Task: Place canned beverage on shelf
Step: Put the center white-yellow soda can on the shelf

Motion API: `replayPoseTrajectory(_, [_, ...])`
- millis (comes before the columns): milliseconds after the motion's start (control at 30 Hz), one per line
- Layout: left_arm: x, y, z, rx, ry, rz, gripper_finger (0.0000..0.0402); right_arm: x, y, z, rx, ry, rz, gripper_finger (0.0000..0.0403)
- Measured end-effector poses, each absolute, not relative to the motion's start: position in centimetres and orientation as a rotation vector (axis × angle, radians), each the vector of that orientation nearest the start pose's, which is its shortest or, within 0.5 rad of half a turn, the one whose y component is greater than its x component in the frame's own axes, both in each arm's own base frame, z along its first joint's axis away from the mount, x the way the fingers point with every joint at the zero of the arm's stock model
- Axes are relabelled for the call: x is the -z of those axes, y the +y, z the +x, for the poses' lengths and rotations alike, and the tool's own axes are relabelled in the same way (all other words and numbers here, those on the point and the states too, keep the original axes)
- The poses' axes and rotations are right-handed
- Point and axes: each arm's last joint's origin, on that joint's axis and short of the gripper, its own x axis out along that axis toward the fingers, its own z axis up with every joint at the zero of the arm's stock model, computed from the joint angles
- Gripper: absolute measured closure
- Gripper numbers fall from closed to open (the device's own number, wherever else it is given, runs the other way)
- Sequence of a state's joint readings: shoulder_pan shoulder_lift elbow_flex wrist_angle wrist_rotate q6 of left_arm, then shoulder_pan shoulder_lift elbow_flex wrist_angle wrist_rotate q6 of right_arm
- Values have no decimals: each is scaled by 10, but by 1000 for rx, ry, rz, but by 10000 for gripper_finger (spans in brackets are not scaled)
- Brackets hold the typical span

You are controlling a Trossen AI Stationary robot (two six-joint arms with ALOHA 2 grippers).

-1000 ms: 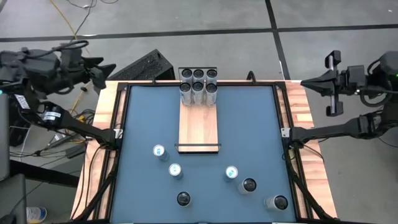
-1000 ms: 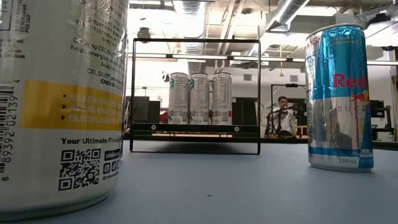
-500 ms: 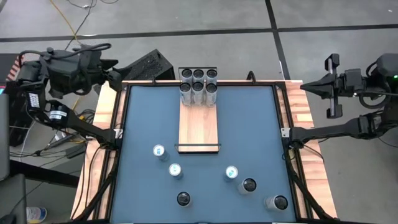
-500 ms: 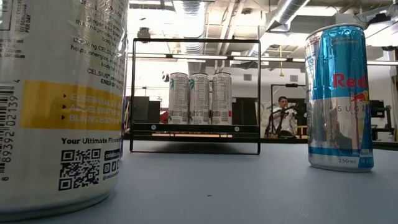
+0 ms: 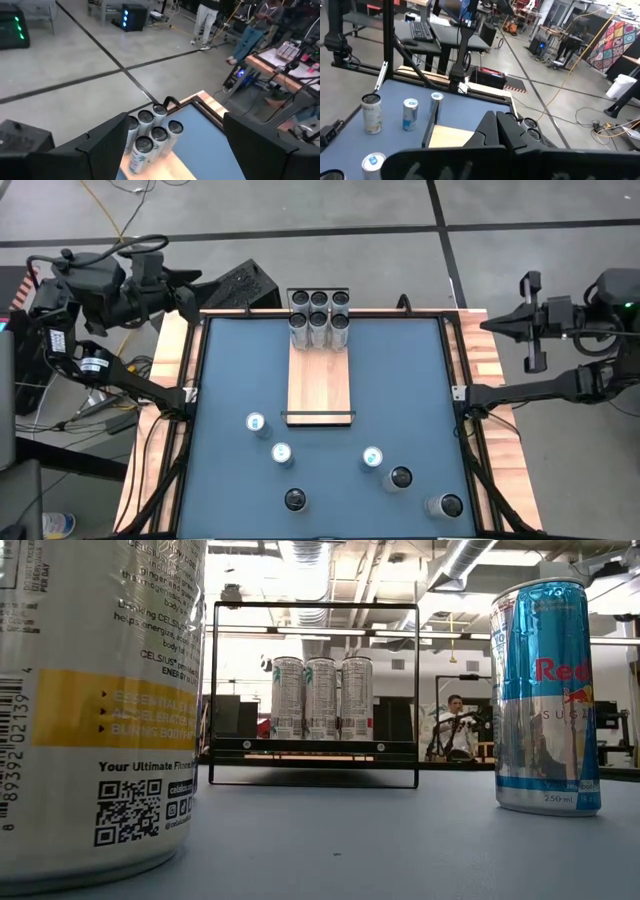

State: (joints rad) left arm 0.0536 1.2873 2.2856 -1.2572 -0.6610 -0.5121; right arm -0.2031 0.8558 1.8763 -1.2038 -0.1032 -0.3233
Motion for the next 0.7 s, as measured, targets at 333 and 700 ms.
replayPoseTrajectory(333, [-572, 24, 115, -749, 45, -466, 93, -524, -1, 19, 64, 212, -318, 403])
replayPoseTrajectory(700, [-572, 24, 115, -738, 65, -426, 93, -523, -1, 19, 62, 220, -317, 403])
